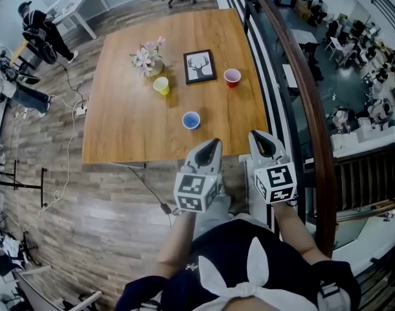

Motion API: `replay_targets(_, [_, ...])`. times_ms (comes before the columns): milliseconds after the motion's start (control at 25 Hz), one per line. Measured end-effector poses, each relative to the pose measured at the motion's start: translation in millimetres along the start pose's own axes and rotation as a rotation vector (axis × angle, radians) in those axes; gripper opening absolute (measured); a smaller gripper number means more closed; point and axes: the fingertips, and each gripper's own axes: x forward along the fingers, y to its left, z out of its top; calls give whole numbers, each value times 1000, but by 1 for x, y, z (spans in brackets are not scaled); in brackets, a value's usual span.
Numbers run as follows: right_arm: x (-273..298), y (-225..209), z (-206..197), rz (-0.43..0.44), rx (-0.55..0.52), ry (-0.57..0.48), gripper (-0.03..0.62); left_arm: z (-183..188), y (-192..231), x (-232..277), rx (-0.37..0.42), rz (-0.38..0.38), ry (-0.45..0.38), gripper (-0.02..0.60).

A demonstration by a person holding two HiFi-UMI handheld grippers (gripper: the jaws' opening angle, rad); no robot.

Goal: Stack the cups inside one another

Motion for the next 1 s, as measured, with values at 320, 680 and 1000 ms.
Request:
replay_targets(320, [55,-12,23,-26,-15,-1,72,24,51,26,9,-9,-21,25])
replay_targets(680, [86,-11,35,-12,-75,-12,252,39,79,37,17,-15,-38,25])
replay_targets(1000, [106,-22,37,-20,-64,3,275,38,92,43,17,-12,-17,25])
